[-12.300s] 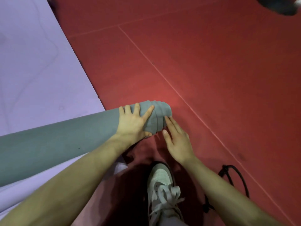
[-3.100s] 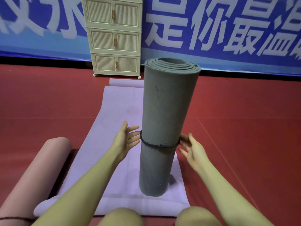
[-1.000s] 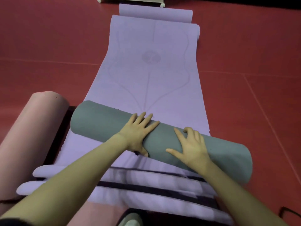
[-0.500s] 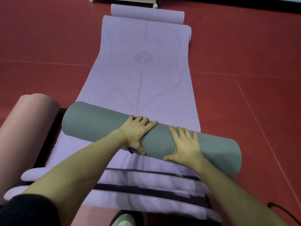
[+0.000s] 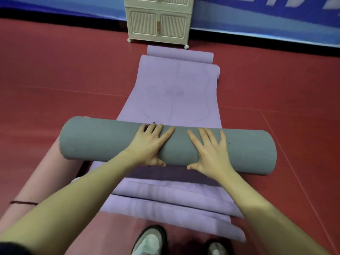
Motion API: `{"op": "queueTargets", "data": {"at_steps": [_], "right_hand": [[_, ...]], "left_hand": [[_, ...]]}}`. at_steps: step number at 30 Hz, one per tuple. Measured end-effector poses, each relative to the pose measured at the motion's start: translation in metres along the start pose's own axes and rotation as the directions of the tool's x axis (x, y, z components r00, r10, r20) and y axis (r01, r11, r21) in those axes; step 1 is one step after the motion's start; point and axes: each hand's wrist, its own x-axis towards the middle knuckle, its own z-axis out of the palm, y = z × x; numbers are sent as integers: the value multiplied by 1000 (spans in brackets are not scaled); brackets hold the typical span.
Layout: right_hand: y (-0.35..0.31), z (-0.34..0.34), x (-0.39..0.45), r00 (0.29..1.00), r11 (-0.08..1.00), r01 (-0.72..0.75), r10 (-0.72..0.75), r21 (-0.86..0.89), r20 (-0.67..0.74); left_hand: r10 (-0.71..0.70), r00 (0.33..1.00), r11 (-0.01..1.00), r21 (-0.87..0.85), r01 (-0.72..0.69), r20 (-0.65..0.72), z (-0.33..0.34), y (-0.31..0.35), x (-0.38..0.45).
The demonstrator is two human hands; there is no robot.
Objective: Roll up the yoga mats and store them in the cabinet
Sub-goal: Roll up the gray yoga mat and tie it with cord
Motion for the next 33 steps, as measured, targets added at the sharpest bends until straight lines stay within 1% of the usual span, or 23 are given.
{"op": "queueTargets", "data": {"at_steps": [4,10,13,16,22,25,28,31,33], "right_hand": [[-34,-40,17,996,998,60,-61,-18,-68],[-96,-68,53,962,975,216,-222,-59,-161],[-135,-70,78,933,954,293,-301,-69,-197],[-179,-66,108,902,931,362,-360,-36,-237],[-278,-40,166,837,880,476,-454,-5,-304],[-325,-20,185,821,862,507,-477,14,-314],[-366,-6,205,805,836,547,-508,50,-306],[-402,12,213,822,814,549,-482,192,-304],[-421,28,205,849,792,527,-471,307,-240]], "left_hand": [[-136,989,990,30,138,-60,-37,-21,-37],[-334,935,938,54,341,-118,-65,-61,-101],[-445,887,890,54,454,-125,-68,-86,-130],[-548,828,830,44,555,-118,-63,-117,-159],[-691,712,712,48,700,-130,-31,-185,-221],[-761,641,641,38,767,-102,-13,-211,-246],[-834,548,546,37,837,-65,3,-235,-269],[-908,416,419,82,904,56,21,-247,-289],[-933,341,352,97,931,116,39,-248,-302]]}}
